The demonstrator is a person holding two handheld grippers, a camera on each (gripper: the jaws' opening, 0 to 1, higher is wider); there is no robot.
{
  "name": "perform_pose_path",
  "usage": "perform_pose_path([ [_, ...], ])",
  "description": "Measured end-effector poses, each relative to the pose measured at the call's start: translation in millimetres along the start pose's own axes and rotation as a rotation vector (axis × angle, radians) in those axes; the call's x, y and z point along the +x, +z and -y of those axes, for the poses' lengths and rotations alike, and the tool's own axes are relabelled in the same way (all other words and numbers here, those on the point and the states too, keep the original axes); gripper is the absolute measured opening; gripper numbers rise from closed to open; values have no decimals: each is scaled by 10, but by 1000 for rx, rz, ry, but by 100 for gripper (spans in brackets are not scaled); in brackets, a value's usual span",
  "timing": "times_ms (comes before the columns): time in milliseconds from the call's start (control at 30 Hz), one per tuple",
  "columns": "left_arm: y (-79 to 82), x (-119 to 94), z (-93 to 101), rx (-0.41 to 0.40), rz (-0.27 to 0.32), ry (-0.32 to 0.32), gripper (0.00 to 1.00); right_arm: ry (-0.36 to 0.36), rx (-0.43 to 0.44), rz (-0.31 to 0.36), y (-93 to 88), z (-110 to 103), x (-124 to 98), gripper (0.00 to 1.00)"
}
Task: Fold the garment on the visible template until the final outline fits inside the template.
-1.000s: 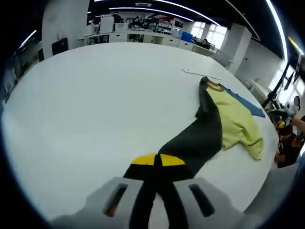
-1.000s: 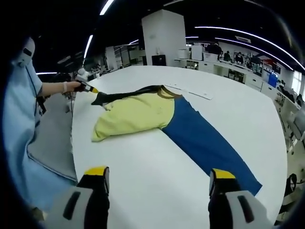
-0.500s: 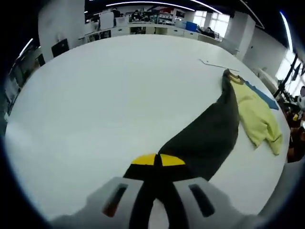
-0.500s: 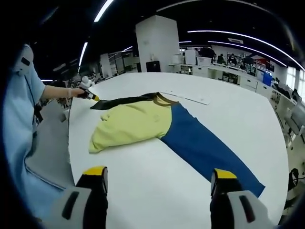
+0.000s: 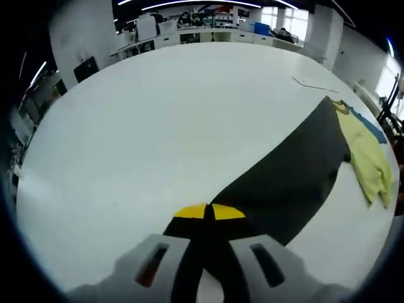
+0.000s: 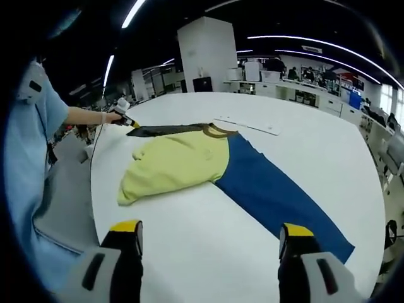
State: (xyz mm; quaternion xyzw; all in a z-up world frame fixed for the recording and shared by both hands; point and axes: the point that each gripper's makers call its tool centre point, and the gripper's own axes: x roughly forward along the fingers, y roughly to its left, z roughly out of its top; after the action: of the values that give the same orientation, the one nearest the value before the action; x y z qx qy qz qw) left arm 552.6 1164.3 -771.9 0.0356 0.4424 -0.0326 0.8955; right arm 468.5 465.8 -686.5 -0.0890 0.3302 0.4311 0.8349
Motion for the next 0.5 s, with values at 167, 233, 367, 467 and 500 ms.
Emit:
perform_pose_path([
  [167,146,132,-65,39,-18,10,0,4,2,-8,-10,-11,32,90],
  [233,190,162,-88,48,-17,18,0,2,3,-19,-41,-6,42,90],
  [367,267,227,-95,72,-25,28,0,2,9,-11,-41,-12,45,89],
  [467,318,260,-120,76,-29,31,0,-1,8,-18,-71,-11,34,89],
  [500,329,272,-122,77,-30,31,0,-2,10,-21,-83,-8,30,89],
])
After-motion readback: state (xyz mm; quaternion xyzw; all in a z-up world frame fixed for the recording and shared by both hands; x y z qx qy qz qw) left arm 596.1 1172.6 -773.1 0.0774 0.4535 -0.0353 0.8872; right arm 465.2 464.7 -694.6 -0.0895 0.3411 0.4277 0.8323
